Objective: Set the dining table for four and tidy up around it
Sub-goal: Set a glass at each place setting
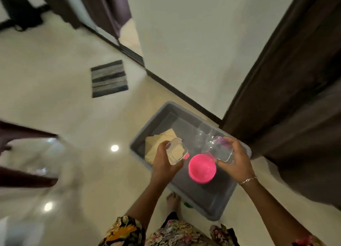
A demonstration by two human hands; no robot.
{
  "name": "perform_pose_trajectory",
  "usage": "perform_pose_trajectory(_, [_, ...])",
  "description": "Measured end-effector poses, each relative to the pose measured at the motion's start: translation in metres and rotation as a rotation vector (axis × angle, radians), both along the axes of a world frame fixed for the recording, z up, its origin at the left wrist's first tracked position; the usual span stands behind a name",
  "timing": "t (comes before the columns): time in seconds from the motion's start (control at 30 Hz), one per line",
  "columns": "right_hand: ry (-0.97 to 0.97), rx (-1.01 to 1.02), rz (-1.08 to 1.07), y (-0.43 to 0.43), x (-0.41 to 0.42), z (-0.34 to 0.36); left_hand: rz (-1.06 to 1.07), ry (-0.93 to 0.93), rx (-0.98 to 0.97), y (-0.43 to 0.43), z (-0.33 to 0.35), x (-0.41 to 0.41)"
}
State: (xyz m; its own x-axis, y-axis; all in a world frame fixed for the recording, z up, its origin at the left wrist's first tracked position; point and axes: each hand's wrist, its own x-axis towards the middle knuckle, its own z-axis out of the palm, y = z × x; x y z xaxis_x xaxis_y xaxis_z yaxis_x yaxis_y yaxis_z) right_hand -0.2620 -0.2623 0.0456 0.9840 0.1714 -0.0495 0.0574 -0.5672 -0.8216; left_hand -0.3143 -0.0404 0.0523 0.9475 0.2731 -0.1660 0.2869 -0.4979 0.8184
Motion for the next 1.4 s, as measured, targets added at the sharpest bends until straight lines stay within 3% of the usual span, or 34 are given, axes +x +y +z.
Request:
perform_pose_trajectory(0.37, [-0.111, 0.208, 0.601, 0.072, -0.113, 0.073, 0.647, -0.224, -0.044, -0.014, 0.064, -0.231])
perform_pose_trajectory(0.73, [-0.103, 0.293, 1.093, 0.171, -0.308, 0.109, 1.214, -0.426, 0.001, -0.013, 0.111, -0.473])
perform_pose_trajectory(1.13, [-0.089, 0.358, 1.299, 0.218, -0.577, 0.13, 1.444, -0.492, 0.086, -0.012, 0.13, -0.757])
perform_pose_trajectory(1.4, [-0.11, 0.262, 1.33, 0.247, -0.661, 0.136, 1.454, -0.483, 0.001, 0.013, 0.122, -0.851])
